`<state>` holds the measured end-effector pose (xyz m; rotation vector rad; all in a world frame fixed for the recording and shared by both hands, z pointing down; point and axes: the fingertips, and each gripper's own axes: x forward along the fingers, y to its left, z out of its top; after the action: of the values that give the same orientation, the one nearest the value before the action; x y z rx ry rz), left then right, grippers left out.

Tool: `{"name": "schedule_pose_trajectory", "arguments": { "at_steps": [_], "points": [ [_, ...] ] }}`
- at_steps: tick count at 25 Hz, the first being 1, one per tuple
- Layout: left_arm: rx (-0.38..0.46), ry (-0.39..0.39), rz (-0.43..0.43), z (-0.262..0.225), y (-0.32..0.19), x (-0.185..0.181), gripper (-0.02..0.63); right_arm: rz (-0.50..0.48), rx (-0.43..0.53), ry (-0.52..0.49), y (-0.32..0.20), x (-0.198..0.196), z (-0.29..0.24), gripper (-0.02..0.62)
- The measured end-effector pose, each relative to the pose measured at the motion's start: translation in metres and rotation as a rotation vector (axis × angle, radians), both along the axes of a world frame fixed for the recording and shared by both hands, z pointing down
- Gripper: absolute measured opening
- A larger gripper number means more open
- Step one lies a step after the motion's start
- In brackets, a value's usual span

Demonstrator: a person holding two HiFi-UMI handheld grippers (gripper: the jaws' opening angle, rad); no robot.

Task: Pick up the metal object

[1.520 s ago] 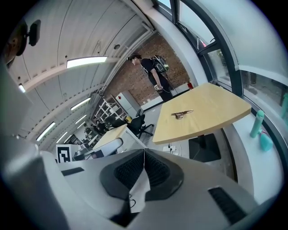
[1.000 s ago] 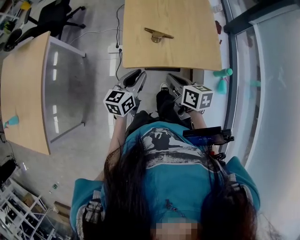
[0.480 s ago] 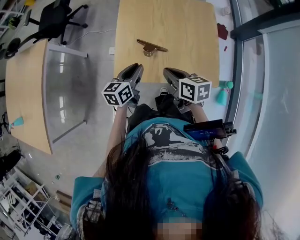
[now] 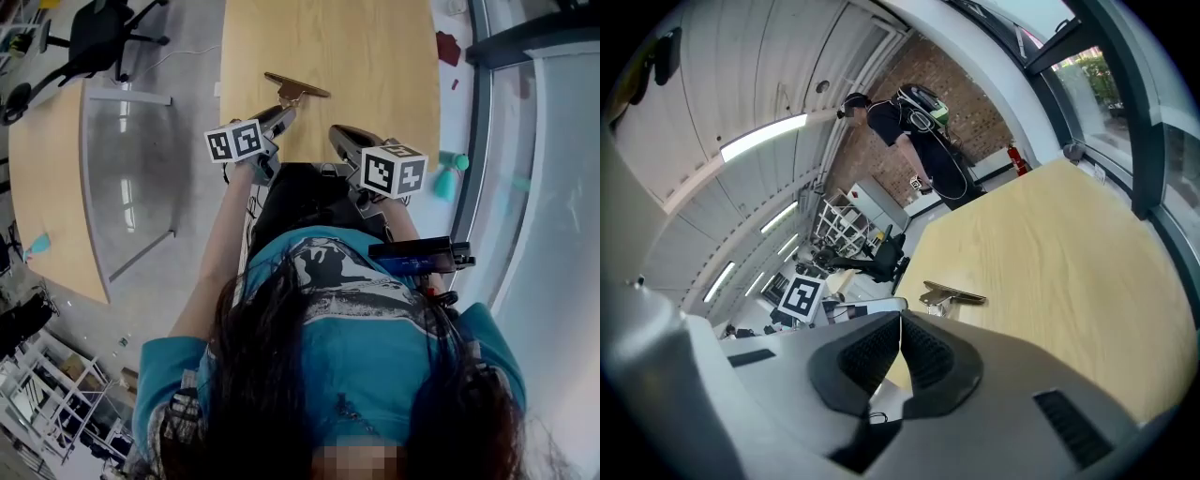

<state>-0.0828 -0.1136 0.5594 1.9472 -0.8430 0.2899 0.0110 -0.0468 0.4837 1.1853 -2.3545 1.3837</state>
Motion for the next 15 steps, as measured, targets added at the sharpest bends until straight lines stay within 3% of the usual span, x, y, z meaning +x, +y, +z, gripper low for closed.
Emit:
{"name": "schedule_pose_trajectory", "arguments": {
  "at_steps": [4,10,15],
  "points": [
    [-0.103,0.0,0.017,0.024,-0.011,-0.003,0.163,0.039,-0.01,0.006,-0.006,0.001,-0.001,0.014],
    [-0.237,0.082,-0.009,0.047,-0.024,0.005,0.163,0.13,-0.012,0.015,-0.018,0.017,-0.001,0.014],
    [-0.3,0.11,-0.004,0.062,-0.031,0.018,0.163,0.173,-0.005,0.028,-0.024,0.026,0.0,0.014]
  ]
}}
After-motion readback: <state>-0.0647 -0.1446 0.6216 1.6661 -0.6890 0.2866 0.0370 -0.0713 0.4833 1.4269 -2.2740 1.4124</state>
